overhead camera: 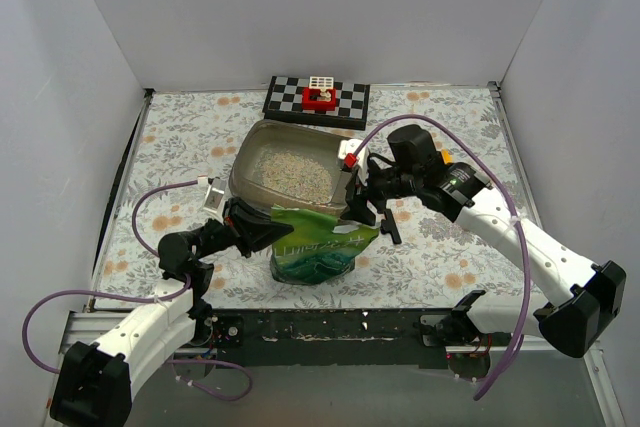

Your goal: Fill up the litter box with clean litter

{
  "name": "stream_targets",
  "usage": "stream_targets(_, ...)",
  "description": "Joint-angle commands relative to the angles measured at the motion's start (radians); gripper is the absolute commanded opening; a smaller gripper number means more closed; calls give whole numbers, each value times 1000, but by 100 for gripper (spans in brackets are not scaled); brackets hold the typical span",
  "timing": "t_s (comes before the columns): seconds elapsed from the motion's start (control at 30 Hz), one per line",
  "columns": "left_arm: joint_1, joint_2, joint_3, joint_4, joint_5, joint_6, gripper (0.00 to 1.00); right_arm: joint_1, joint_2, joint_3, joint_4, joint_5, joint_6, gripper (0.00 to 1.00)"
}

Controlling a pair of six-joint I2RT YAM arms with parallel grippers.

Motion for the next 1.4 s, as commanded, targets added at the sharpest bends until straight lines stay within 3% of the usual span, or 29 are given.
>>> stream_targets(0.0, 3, -38, 13, 115, -31, -20, 0, 2, -23, 51, 9, 4, -21, 74)
stream_targets(0.47, 3, -37, 15, 98, -39, -9, 0, 2, -29, -16, -1, -101, -12, 74)
stream_targets(1.0, 3, -32, 16, 103, -40, -8, 0, 4, -18, -67, 10, -116, -32, 74)
stream_targets(1.37, 3, -15, 19, 109, -16, -2, 0, 10, 42, -73, -106, -254, -119, 73)
